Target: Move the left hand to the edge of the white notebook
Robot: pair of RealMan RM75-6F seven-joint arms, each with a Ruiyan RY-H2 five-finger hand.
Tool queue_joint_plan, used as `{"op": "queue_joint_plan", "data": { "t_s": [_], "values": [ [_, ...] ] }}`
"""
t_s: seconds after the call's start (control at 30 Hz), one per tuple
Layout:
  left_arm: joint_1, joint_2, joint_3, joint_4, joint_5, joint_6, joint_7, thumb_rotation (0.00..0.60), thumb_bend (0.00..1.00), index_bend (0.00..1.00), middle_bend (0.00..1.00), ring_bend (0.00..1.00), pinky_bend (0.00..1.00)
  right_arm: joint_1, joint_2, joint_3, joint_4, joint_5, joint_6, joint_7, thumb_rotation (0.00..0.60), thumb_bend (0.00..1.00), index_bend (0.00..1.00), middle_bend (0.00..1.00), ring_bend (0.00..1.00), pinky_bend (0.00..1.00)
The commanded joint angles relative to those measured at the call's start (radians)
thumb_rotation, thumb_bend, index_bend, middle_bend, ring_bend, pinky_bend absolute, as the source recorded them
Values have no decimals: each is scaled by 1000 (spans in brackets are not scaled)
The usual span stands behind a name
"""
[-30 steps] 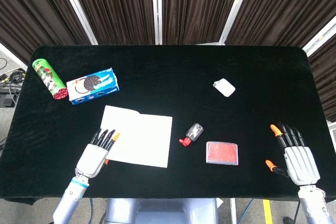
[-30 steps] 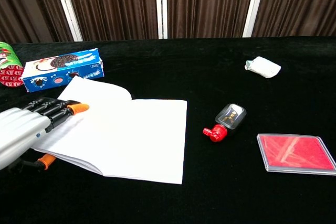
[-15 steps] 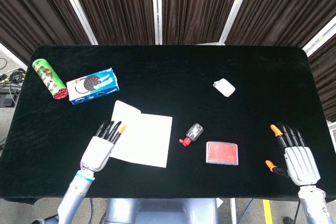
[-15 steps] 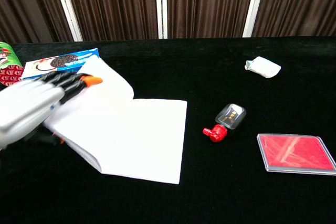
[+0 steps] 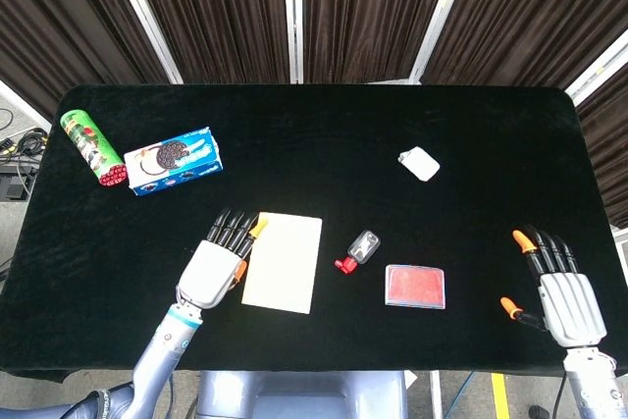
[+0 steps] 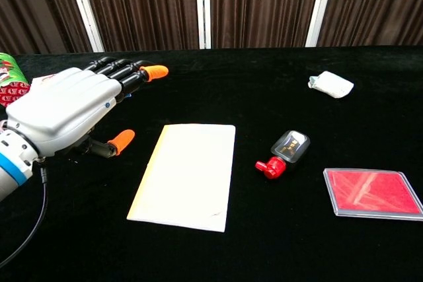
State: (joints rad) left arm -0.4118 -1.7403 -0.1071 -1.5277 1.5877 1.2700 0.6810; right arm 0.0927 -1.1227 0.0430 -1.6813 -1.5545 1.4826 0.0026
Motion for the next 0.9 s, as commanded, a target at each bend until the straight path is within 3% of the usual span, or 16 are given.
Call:
{"op": "queue_joint_plan", "data": {
  "t_s": [0.03,0.33,0.53,0.9],
  "values": [
    [15,21,14,-13,-2,18,10,600,460,0,0,0,0,0,0,0,0,-1,0,0,600,84,0,0,0,0],
    [120,179,60,-72,-29,135,-25,600,313,0,0,0,0,0,-6,-4,3,-3,-4,-18,600,85,0,0,0,0],
    [209,290,86,-87,-71,217,-138,600,273,0,0,0,0,2,-10,-9,5,-2,-15,-41,600,84,0,0,0,0],
    [324,396,119,-83,-88,338,-274,600,195,0,0,0,0,10,-25,-12,18,-21,-18,-65,600,84,0,0,0,0]
  ]
}}
